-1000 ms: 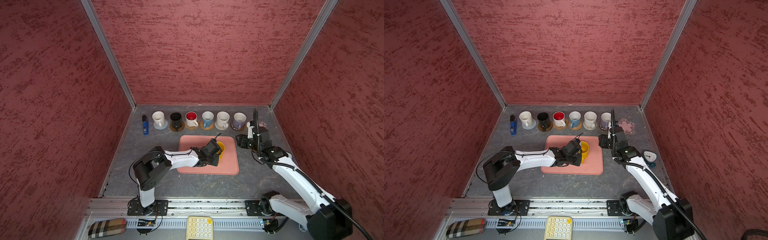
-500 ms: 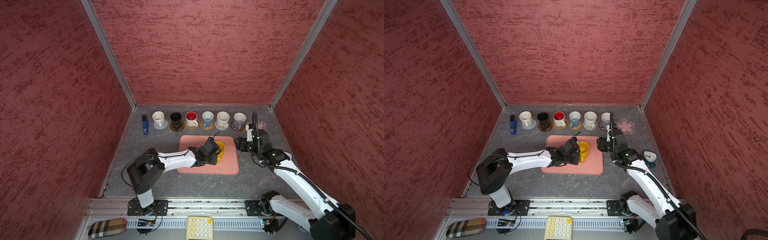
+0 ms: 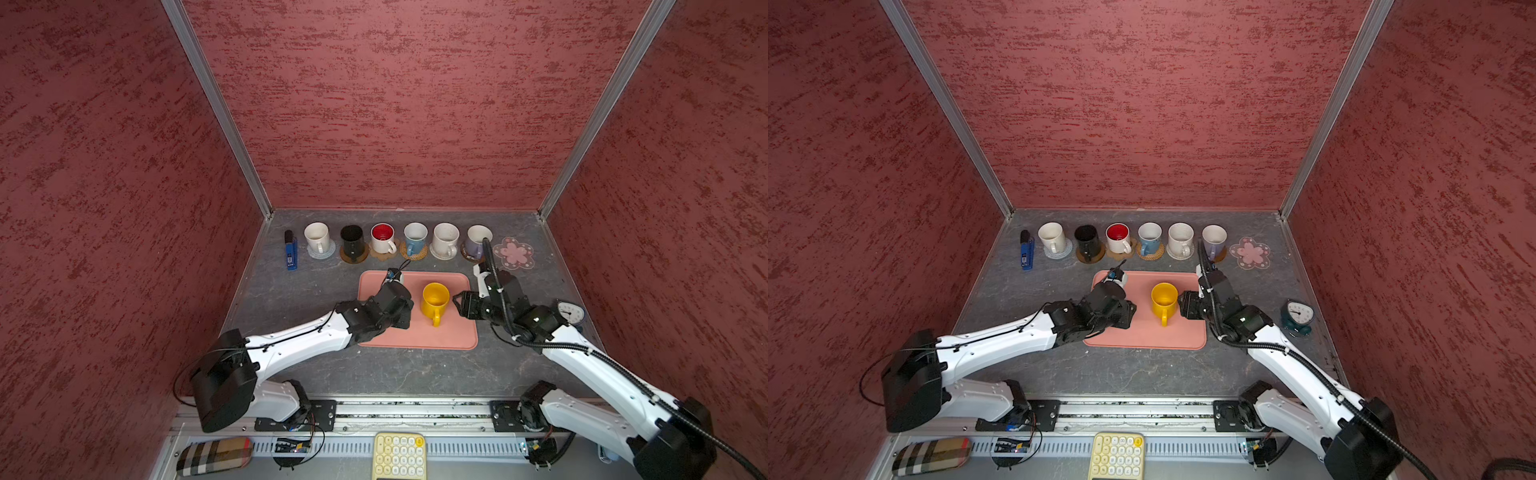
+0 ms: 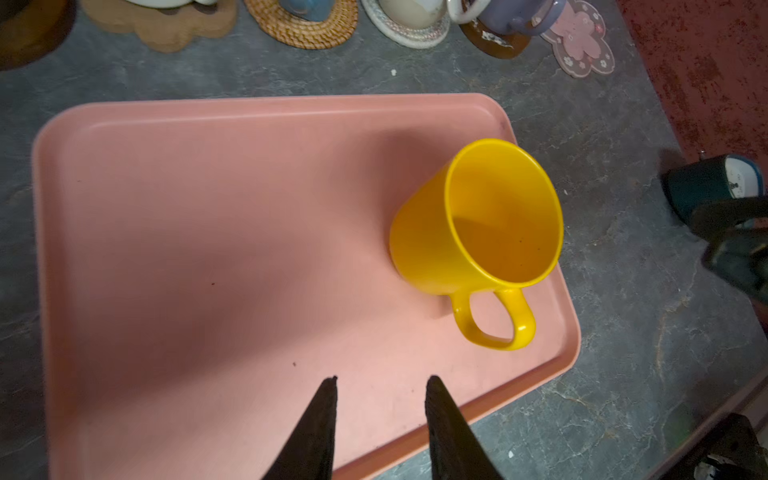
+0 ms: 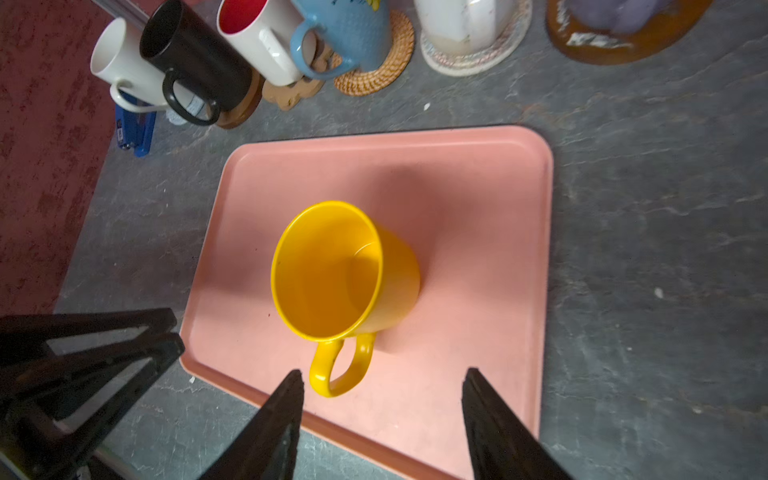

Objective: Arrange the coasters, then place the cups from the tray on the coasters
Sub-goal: 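Grasp the yellow mug rim with the right gripper while the left draws back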

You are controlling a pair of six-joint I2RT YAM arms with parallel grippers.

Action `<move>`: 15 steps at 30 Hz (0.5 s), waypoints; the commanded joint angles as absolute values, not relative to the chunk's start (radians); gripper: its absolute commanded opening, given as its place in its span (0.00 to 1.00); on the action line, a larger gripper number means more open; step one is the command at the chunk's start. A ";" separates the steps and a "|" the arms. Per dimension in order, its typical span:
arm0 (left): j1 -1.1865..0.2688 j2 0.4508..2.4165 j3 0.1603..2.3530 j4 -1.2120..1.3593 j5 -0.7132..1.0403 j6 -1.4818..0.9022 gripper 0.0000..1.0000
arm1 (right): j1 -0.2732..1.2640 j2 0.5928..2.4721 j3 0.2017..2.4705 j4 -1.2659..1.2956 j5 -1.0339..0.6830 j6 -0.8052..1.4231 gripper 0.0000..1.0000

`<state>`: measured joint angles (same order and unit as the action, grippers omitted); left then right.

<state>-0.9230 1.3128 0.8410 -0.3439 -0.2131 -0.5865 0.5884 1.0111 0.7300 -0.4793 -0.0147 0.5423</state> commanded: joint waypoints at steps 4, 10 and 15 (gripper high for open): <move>-0.848 1.184 0.726 -0.376 -0.229 -0.578 0.44 | 0.715 1.089 0.775 -0.486 0.057 0.633 0.61; -0.782 1.057 0.609 -0.367 -0.193 -0.589 0.51 | 0.777 1.174 0.800 -0.490 0.080 0.650 0.57; -0.745 0.962 0.547 -0.366 -0.170 -0.578 0.66 | 0.786 1.216 0.810 -0.461 0.075 0.674 0.56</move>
